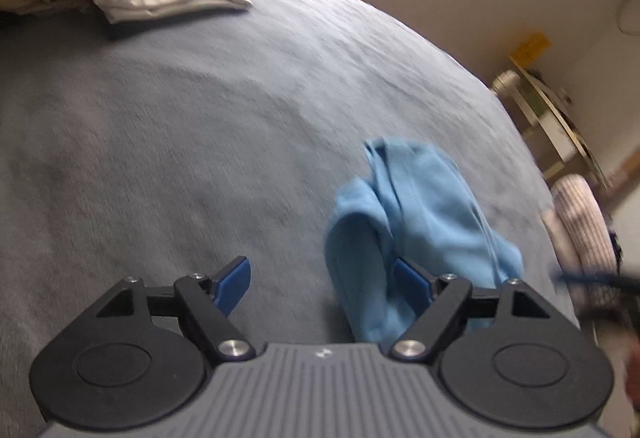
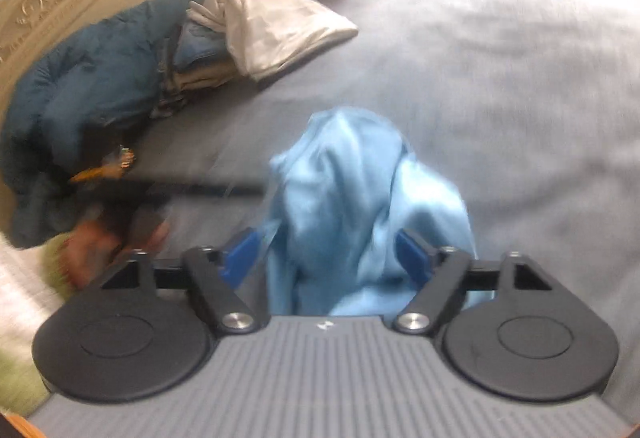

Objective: Fold clothes

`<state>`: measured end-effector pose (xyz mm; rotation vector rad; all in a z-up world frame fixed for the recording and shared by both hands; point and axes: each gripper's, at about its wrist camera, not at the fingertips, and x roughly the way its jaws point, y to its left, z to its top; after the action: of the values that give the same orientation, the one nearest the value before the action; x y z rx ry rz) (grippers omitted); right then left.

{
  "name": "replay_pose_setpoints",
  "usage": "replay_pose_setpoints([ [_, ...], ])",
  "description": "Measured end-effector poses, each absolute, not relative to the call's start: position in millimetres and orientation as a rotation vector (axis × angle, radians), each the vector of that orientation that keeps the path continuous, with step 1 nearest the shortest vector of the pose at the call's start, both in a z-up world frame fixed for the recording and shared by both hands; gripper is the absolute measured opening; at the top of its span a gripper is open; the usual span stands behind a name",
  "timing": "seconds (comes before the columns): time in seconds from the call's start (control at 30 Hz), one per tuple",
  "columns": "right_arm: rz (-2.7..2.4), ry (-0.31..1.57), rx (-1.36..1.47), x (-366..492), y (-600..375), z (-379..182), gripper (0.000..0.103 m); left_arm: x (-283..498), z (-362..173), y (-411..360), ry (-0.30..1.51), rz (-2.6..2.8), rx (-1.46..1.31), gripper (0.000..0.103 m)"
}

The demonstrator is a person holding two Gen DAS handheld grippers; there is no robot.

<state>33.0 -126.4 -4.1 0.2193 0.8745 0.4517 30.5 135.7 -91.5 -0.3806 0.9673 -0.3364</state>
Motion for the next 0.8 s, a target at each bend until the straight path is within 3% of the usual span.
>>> replay_pose_setpoints([
  [0.13,0.446,0.851,0.147,82,-100,-21,0.092,23,-99,119,1.019,-0.419,-0.308,0.081],
  [0.3,0.43,1.038,0.015,142,-65,-70,0.09,26,-108,95,1.057,-0.501,-0.25,0.081],
  [0.33,0.418,1.054,0.01,146,-64,-74,0.079,28,-109,92,1.055,-0.507,-0.237,0.081],
  [0.37,0.406,1.049,0.022,147,-67,-73,0.061,30,-110,88,1.048,-0.506,-0.222,0.08],
  [0.47,0.36,1.013,0.124,145,-87,-64,0.033,37,-110,81,1.022,-0.503,-0.195,0.073],
  [0.57,0.243,0.952,0.197,133,-114,-52,0.025,45,-111,74,1.009,-0.482,-0.139,0.061],
  [0.8,-0.083,0.84,0.372,79,-199,-48,0.022,54,-110,66,0.98,-0.448,-0.086,0.042],
])
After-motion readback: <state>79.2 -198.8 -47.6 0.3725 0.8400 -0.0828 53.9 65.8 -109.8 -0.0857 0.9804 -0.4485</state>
